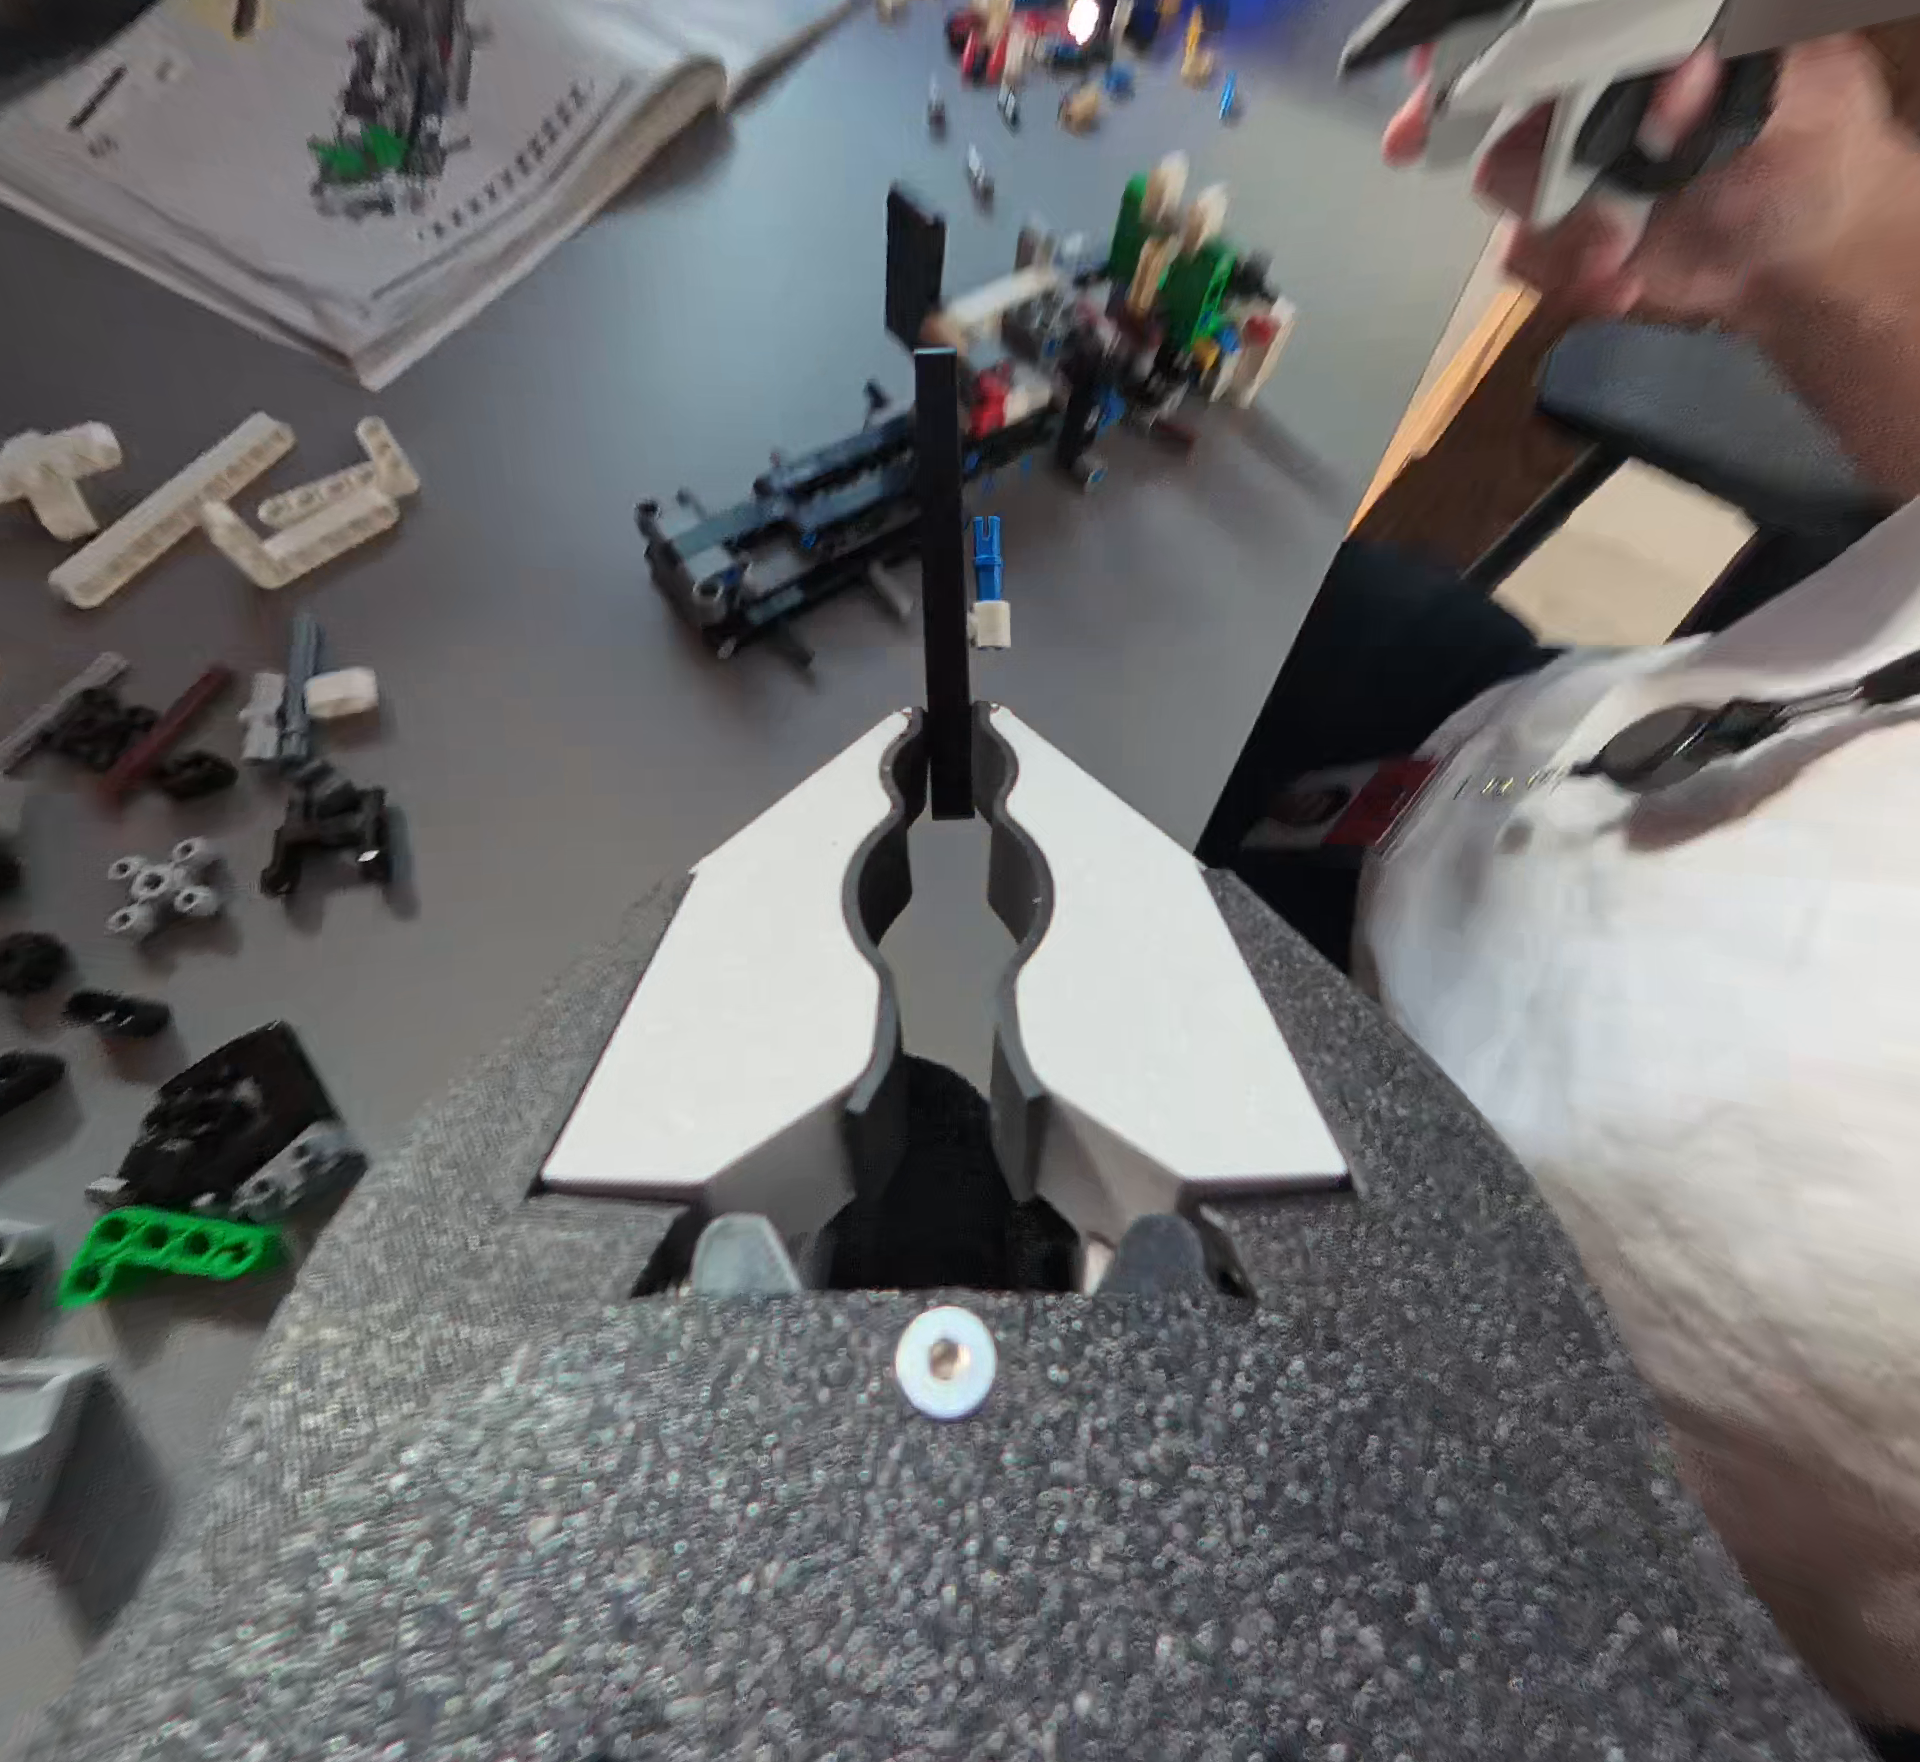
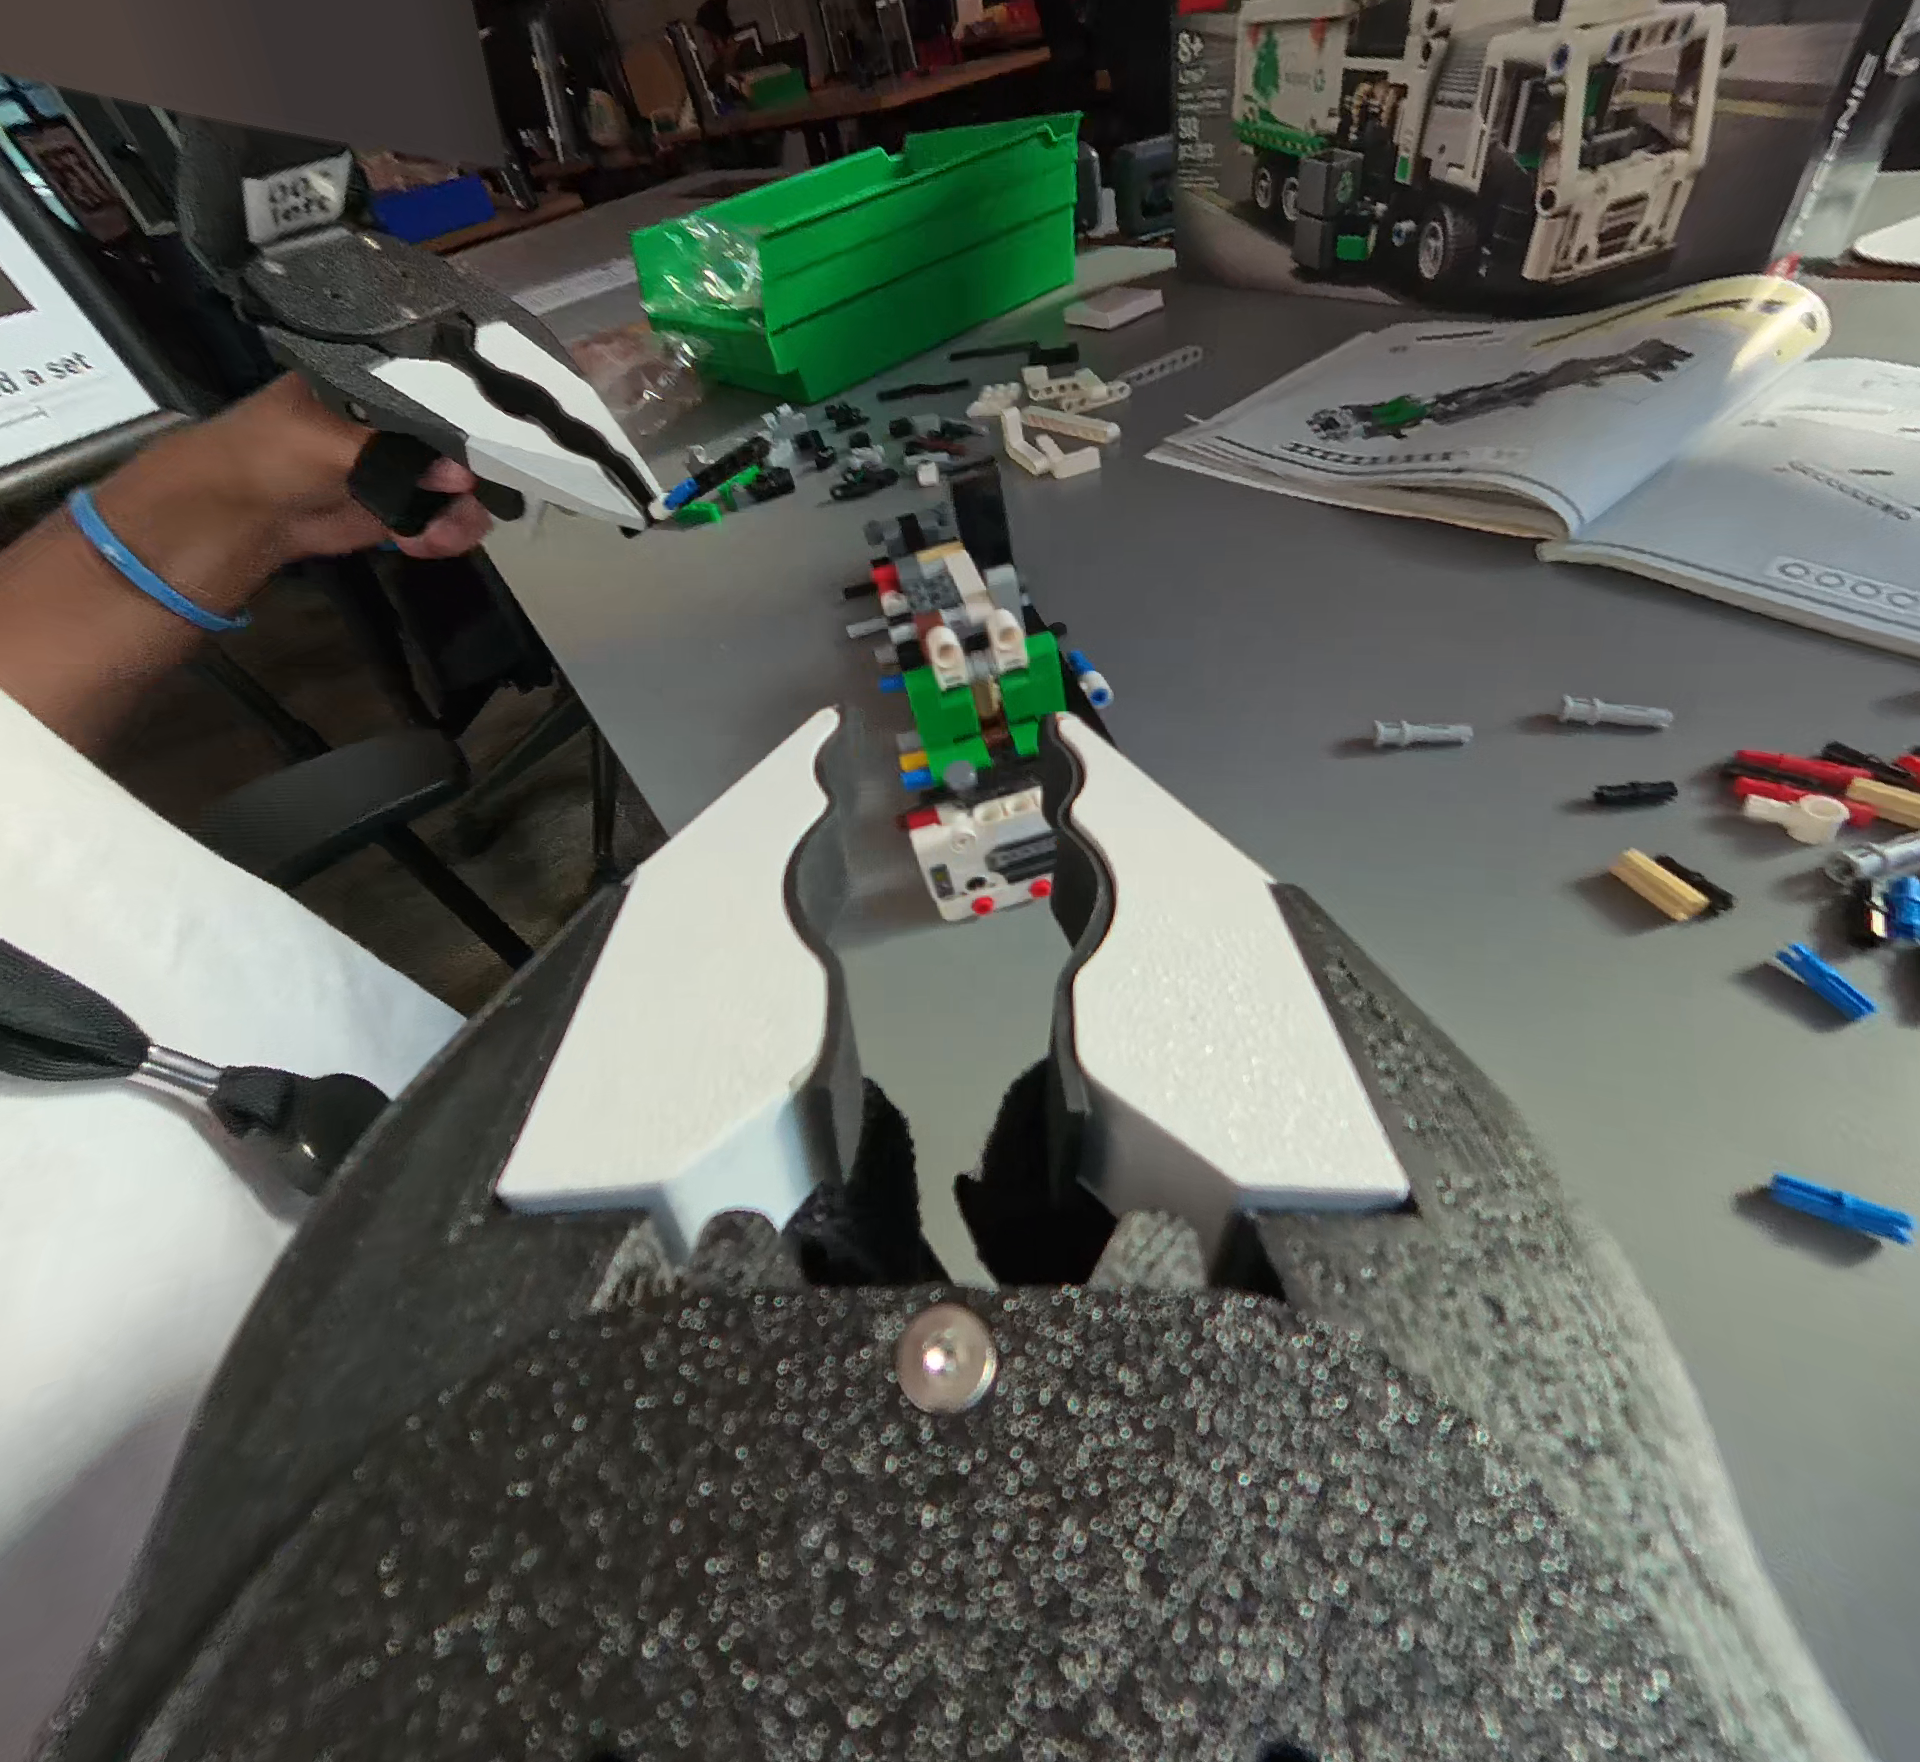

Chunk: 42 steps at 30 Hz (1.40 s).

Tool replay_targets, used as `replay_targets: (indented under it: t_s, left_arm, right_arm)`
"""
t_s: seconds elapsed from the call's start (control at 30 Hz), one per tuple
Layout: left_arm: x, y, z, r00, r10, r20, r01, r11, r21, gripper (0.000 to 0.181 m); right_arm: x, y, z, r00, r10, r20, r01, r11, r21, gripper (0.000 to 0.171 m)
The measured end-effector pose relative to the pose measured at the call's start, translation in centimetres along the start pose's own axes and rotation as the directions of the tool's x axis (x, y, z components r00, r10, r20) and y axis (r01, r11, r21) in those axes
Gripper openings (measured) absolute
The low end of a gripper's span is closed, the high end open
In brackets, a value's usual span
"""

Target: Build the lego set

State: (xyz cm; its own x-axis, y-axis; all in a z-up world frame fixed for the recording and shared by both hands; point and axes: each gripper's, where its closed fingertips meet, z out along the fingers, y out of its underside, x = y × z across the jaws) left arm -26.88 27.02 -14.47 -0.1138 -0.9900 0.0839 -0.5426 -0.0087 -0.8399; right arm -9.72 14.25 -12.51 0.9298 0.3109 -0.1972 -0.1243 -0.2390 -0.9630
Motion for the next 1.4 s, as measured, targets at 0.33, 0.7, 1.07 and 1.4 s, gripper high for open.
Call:
replay_targets:
  t_s: [0.33,0.7,1.07,1.4]
  left_arm:
    - [10.9,-9.2,4.3,0.833,-0.158,-0.53,0.428,0.791,0.438,0.006]
    - [14.4,-9.2,7.0,0.807,-0.097,-0.582,0.364,0.859,0.361,0.007]
    - [11.4,-7.9,7.9,0.888,-0.125,-0.442,0.221,0.96,0.172,0.029]
    - [10.6,-7.1,8.9,0.804,-0.313,-0.506,0.423,0.899,0.116,0.009]
  right_arm:
    - [-8.4,-5.1,2.9,0.895,0.217,0.391,-0.315,0.926,0.207,0.026]
    - [-8.8,-5.3,2.0,0.877,0.21,0.431,-0.31,0.935,0.175,0.013]
    - [-6.0,-0.8,3.3,0.958,-0.28,0.066,0.287,0.944,-0.163,0.013]
    - [-6.4,2.3,4.1,0.894,-0.443,0.069,0.446,0.867,-0.223,0.013]
